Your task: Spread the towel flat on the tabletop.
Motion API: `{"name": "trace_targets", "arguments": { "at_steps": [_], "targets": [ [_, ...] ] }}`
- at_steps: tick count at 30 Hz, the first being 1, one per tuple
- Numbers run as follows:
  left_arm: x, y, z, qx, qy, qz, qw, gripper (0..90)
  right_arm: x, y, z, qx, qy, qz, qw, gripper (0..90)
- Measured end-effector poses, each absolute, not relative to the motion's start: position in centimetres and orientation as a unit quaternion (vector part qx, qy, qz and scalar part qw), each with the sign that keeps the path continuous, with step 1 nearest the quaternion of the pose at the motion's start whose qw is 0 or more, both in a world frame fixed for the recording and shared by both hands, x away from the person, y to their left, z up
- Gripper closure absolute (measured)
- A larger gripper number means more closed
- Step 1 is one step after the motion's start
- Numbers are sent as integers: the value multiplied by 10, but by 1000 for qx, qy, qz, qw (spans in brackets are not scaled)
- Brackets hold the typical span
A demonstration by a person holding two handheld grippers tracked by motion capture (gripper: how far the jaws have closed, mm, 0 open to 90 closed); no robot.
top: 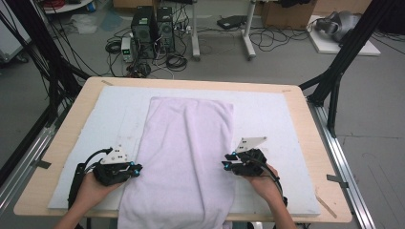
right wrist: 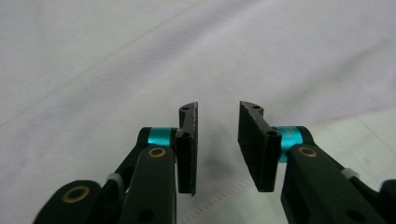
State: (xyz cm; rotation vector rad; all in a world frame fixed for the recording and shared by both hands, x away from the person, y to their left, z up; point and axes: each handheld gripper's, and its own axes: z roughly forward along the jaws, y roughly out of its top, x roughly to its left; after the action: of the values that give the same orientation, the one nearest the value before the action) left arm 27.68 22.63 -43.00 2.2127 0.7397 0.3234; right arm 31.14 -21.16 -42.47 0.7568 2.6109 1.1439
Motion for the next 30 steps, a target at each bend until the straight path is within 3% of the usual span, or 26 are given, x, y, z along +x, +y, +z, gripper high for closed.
{"name": "trace_targets", "arguments": {
  "at_steps": [1,2,4,5,7,12,15,20,26,28,30],
  "targets": [
    [279,225,-431,868,295,125,380,631,313,-212,-426,261,881,379,105,612],
    [281,225,-433,870,296,120,375,622,315,-211,-429,265,882,376,103,613],
    [283,223,-437,878,289,115,364,795,319,-205,-433,262,890,360,100,718],
    [282,222,-437,878,287,118,365,840,321,-204,-436,255,895,353,95,812],
    [280,223,-436,877,288,124,363,875,325,-203,-438,258,894,357,83,894],
    [275,233,-431,875,287,124,369,880,326,-194,-437,237,900,360,62,894],
    [276,238,-429,871,291,119,378,874,328,-207,-428,245,883,392,80,867],
    [284,236,-429,864,306,126,380,781,346,-229,-421,283,868,389,122,795],
    [290,235,-433,863,311,127,378,737,363,-212,-438,274,887,356,104,731],
    [292,234,-434,861,315,126,378,693,365,-210,-441,275,885,362,102,740],
    [294,234,-436,865,316,122,370,696,366,-212,-441,272,885,367,91,857]
  ]
}}
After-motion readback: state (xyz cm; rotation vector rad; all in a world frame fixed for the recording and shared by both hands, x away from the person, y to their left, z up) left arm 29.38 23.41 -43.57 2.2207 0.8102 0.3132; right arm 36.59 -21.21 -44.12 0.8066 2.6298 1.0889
